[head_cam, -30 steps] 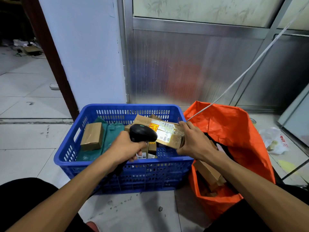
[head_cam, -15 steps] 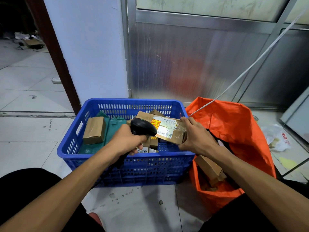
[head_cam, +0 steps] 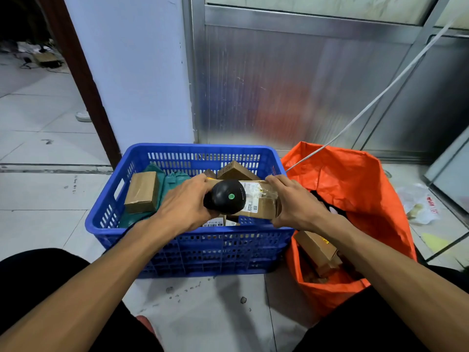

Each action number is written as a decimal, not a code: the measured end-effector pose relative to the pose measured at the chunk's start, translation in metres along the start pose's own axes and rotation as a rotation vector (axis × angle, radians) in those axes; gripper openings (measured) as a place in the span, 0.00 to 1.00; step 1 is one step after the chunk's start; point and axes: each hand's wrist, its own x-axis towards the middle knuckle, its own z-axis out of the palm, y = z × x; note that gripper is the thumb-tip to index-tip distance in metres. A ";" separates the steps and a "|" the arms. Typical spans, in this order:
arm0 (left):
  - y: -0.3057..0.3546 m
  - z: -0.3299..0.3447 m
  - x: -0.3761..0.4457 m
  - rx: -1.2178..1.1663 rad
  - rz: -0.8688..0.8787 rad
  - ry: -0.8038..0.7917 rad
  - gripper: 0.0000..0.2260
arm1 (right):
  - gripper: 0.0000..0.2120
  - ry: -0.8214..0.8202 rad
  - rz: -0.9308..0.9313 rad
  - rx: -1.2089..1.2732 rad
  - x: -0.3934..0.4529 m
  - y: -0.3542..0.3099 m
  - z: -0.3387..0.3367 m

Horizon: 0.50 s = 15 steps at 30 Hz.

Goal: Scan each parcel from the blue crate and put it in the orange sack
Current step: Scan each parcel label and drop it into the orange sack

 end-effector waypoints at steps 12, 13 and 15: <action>-0.006 -0.001 0.005 0.016 -0.060 -0.022 0.14 | 0.50 -0.021 -0.137 -0.047 0.001 0.002 0.003; -0.005 -0.002 0.005 0.021 -0.054 -0.029 0.14 | 0.50 -0.019 -0.137 -0.046 0.001 0.001 0.003; -0.004 -0.001 0.005 0.015 -0.041 -0.039 0.13 | 0.49 -0.016 -0.143 -0.042 0.000 0.001 0.003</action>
